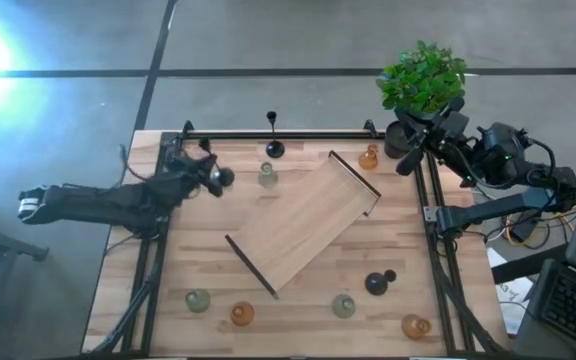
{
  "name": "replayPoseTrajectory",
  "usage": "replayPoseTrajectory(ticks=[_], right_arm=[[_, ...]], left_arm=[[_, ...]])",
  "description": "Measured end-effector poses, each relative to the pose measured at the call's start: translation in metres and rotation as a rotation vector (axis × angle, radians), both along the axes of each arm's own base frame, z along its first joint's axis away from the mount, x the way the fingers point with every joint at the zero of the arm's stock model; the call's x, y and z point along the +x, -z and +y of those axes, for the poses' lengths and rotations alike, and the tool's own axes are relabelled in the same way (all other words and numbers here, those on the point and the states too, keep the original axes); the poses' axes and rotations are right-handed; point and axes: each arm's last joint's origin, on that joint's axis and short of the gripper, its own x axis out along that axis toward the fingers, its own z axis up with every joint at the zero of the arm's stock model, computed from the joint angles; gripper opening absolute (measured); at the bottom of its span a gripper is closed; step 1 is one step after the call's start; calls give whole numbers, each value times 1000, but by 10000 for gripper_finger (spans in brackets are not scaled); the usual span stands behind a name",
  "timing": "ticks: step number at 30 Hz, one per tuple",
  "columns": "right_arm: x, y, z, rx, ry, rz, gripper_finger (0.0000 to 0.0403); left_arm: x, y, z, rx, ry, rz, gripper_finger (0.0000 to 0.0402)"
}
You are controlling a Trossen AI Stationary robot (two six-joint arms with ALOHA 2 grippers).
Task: Pick & Place candle stick holders
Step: Put the middle left black candle holder on the shelf
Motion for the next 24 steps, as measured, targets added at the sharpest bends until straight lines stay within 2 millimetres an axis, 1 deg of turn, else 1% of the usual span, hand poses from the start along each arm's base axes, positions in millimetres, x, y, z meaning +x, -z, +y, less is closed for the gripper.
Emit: replayPoseTrajectory(ticks=[3, 6, 9, 11, 12, 14, 16, 18, 22, 24], right_arm=[[1, 3, 0, 29, -6, 10, 8], [1, 5, 0, 45, -9, 23, 8], [1, 6, 0, 48, -9, 29, 8], [1, 6, 0, 48, -9, 28, 8], [1, 6, 0, 48, -8, 29, 8], [1, 6, 0, 47, -9, 29, 8], [2, 6, 0, 48, -9, 31, 8], [2, 7, 0, 48, -9, 37, 8], [4, 8, 0, 48, -9, 44, 8], [4, 8, 0, 48, -9, 47, 8]], left_arm=[[-2, -35, -1, 1, 45, -30, 17], [-2, -65, -4, -25, 174, -56, 17], [-2, -88, -7, -49, 287, -82, 17], [-1, -106, -8, -41, 331, -144, 17], [1, -112, -8, -43, 350, -159, 17], [7, -113, -9, -60, 405, -134, 17], [15, -120, -9, -62, 443, -149, 17], [24, -120, -10, -91, 499, -131, 17], [53, -115, -10, -137, 610, -49, 17], [66, -119, -11, -143, 671, -34, 17]])
